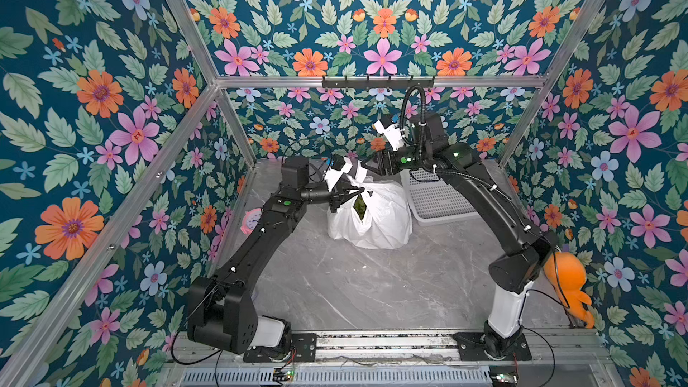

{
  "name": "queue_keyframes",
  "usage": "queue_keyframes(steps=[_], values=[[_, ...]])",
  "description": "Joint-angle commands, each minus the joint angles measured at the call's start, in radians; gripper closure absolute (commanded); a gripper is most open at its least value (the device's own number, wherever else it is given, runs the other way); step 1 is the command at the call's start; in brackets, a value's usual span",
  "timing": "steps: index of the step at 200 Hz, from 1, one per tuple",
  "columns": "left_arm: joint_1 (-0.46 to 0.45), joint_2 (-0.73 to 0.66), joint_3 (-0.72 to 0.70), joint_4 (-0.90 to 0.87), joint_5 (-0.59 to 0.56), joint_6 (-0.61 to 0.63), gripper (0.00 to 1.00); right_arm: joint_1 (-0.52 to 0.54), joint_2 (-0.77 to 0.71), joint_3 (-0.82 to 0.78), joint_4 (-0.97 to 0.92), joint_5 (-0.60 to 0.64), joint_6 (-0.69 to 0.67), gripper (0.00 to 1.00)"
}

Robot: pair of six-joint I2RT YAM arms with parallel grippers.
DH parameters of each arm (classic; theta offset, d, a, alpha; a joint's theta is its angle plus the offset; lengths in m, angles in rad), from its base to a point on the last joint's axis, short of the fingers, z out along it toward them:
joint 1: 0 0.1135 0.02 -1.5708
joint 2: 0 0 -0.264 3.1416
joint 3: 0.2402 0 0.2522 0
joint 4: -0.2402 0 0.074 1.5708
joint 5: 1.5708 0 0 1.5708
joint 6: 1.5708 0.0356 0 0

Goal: Place the pineapple into a plastic bag & tie a knot
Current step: Cross the plastic bag at the center of the board.

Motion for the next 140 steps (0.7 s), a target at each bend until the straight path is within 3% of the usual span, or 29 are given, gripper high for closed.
queue_keyframes(steps=[1,31,68,91,98,140], values=[[0.001,-0.005,0.002,0.022,0.014,0.013,1.00,-0.001,0.061,0.096,-0.042,-0.059,0.050,0.38],[0.001,-0.004,0.000,0.028,0.007,0.002,1.00,-0.001,0.097,0.140,-0.063,-0.107,0.062,0.44],[0.001,-0.007,-0.005,0.035,-0.008,-0.002,1.00,-0.001,0.024,0.020,0.001,-0.184,0.042,0.56],[0.004,-0.008,-0.011,0.045,-0.012,-0.008,1.00,-0.001,-0.012,-0.026,0.029,-0.183,0.035,0.93],[0.006,-0.007,-0.015,0.055,-0.012,-0.020,1.00,-0.001,-0.028,-0.051,0.052,-0.183,0.032,1.00],[0.019,-0.003,-0.047,0.138,0.000,-0.125,1.00,-0.001,-0.161,-0.303,0.263,-0.171,-0.008,1.00]])
